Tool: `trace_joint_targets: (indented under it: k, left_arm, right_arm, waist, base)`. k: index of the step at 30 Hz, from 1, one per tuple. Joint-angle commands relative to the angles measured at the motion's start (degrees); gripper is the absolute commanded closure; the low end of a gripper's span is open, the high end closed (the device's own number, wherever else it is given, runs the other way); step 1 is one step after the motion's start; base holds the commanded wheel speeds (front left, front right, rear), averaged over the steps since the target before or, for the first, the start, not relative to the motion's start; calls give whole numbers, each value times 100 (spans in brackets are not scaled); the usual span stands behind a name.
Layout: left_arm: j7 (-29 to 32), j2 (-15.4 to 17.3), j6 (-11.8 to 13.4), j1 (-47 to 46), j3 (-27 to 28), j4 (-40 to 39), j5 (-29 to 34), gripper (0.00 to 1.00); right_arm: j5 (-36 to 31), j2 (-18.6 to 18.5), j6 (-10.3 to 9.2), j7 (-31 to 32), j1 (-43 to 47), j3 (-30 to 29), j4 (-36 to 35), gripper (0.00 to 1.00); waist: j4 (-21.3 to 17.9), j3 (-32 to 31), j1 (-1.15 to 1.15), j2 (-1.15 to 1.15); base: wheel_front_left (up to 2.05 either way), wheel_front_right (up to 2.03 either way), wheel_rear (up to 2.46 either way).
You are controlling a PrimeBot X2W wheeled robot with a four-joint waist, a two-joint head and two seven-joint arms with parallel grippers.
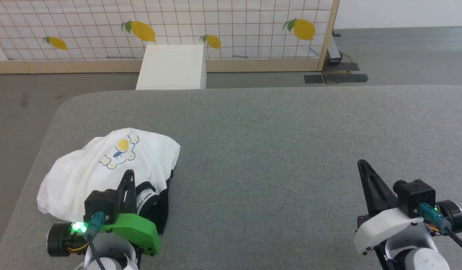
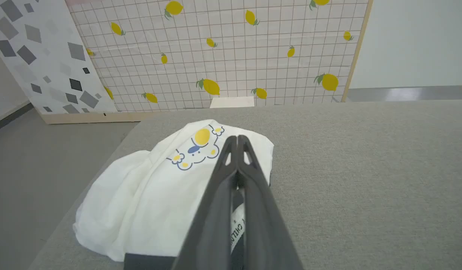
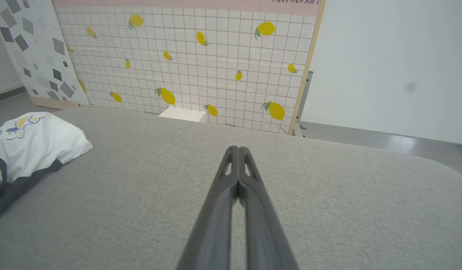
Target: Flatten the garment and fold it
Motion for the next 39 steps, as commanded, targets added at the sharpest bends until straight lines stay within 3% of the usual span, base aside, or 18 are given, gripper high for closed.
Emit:
trace_joint_targets:
  k: [1, 26, 39]
  left_arm:
    - [0, 1, 0, -1, -4, 1, -6, 0]
    - [-267, 1, 79, 25, -197, 305, -207, 0]
    - [-422, 10, 143, 86, -218, 409, -302, 0]
  right_arm:
    - [3, 0, 0, 0, 0, -2, 2, 0]
    - [352, 0, -2, -269, 151, -74, 228, 0]
    - [508, 0, -2, -424, 229, -80, 327, 0]
  waist:
    - [0, 0, 0, 0]
    - [19, -20, 0, 0]
    - [258, -59, 0, 0]
  base:
    - [0, 0, 0]
    - [0, 0, 0]
    - [0, 0, 0]
